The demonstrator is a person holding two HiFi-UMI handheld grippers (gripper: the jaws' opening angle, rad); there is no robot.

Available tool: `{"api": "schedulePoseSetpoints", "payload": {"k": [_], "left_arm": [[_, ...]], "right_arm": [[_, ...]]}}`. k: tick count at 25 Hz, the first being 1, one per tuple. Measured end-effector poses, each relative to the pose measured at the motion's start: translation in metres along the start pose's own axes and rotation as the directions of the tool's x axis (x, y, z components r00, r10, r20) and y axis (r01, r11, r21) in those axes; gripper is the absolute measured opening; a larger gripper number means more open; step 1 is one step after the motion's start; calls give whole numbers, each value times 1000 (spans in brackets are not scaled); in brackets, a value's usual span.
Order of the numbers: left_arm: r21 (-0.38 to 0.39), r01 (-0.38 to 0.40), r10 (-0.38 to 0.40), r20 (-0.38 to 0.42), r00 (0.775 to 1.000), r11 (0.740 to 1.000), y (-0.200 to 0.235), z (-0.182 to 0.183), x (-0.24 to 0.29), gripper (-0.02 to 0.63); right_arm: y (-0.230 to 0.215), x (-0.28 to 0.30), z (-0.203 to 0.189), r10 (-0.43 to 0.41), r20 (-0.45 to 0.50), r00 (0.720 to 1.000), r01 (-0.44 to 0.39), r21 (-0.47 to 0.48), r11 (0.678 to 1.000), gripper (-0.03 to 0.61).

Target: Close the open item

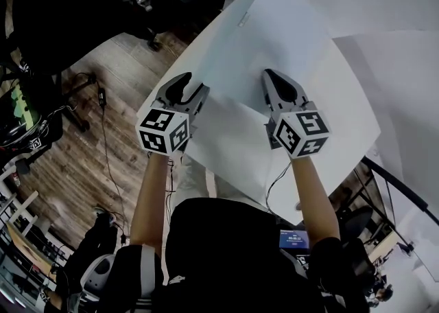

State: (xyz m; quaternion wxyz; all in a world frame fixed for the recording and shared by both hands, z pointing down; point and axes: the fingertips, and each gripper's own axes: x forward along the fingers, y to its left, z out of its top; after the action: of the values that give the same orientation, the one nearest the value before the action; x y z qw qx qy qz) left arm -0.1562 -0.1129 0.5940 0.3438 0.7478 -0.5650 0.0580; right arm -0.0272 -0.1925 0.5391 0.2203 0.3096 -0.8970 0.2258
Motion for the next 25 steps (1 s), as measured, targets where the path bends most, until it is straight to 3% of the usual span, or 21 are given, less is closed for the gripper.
{"api": "schedulePoseSetpoints", "payload": {"k": [11, 25], "left_arm": [[-25, 47, -48, -30, 998, 999, -2, -4, 7, 201], [-40, 54, -56, -40, 998, 998, 2, -2, 8, 201]], "right_arm": [[0, 4, 0, 24, -19, 1000, -24, 10, 1000, 40], [6, 37, 19, 59, -46, 997, -61, -49, 997, 40]]}}
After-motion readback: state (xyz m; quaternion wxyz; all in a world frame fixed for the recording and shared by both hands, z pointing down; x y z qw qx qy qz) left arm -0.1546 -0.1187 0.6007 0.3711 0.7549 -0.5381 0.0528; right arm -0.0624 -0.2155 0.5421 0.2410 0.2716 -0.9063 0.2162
